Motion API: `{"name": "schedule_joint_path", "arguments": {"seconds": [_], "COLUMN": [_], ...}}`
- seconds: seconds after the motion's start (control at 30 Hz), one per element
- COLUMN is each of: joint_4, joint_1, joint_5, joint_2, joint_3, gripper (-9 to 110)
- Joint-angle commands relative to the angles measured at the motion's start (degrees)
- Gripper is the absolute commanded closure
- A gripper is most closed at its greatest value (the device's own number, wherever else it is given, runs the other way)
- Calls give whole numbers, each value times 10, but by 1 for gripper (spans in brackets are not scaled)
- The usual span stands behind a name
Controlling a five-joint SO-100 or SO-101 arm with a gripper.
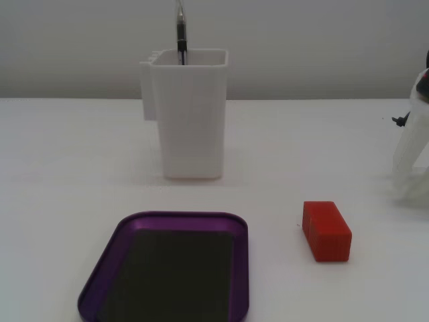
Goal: Pick up the red cube and place it in the box.
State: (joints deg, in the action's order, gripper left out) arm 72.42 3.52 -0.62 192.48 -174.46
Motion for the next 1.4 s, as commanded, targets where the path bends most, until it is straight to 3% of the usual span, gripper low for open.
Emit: {"name": "schedule_joint_path", "arguments": {"seconds": [0.0, 0.63, 1.0, 1.1, 1.37], "joint_4": [-3, -3, -55, -56, -66], "joint_1": [-11, -11, -2, -2, -3], "joint_5": [-5, 0, -17, -61, -63], "joint_2": [47, 47, 38, 34, -201], "joint_3": [0, 3, 171, 188, 250], "gripper": [102, 102, 101, 99, 87]}}
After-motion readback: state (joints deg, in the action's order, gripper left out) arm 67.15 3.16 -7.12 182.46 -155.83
